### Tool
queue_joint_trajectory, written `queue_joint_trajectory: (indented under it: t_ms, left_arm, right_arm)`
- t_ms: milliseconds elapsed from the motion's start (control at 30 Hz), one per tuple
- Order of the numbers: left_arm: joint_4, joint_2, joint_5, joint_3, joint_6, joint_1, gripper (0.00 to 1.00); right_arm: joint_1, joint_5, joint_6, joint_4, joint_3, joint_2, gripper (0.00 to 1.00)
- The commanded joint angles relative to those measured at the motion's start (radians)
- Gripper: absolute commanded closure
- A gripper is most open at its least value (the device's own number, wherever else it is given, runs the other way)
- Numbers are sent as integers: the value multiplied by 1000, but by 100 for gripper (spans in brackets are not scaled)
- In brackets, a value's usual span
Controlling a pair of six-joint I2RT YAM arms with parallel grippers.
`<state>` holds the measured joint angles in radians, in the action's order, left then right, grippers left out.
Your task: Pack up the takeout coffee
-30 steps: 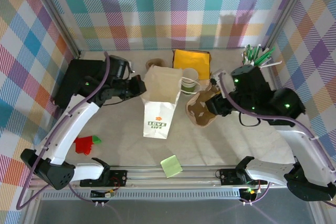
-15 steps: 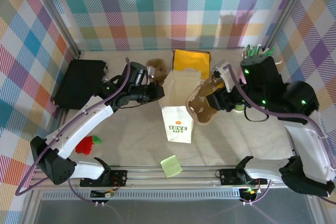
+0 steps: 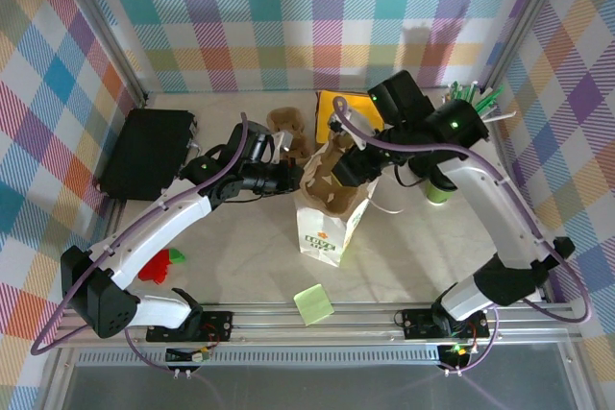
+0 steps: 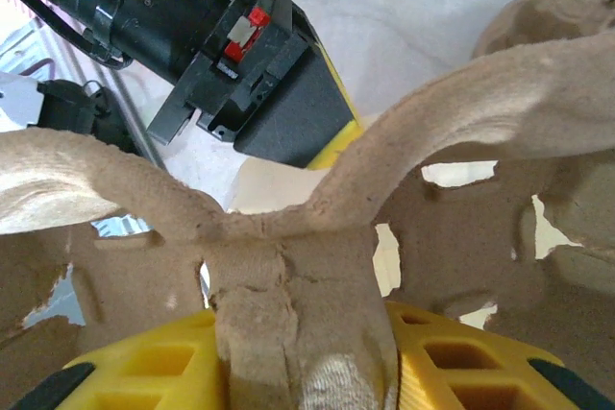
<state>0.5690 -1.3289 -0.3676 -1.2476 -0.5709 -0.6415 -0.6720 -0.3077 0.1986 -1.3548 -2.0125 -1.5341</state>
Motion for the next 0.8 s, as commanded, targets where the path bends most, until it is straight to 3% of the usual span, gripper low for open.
queue_joint_trajectory:
  t_ms: [0,267,767]
  left_arm:
    - [4,13,-59,-8,62,20,100]
    - [37,7,-103,-30,107,48,100]
    - [55,-9,-151,-57,167,55,100]
  right_arm:
    - [32,-137,65,-33,-27,-29,61]
    - [111,-218,119,-57,30,-72,60]
    - [116,-114,132,-9,187,-112,59]
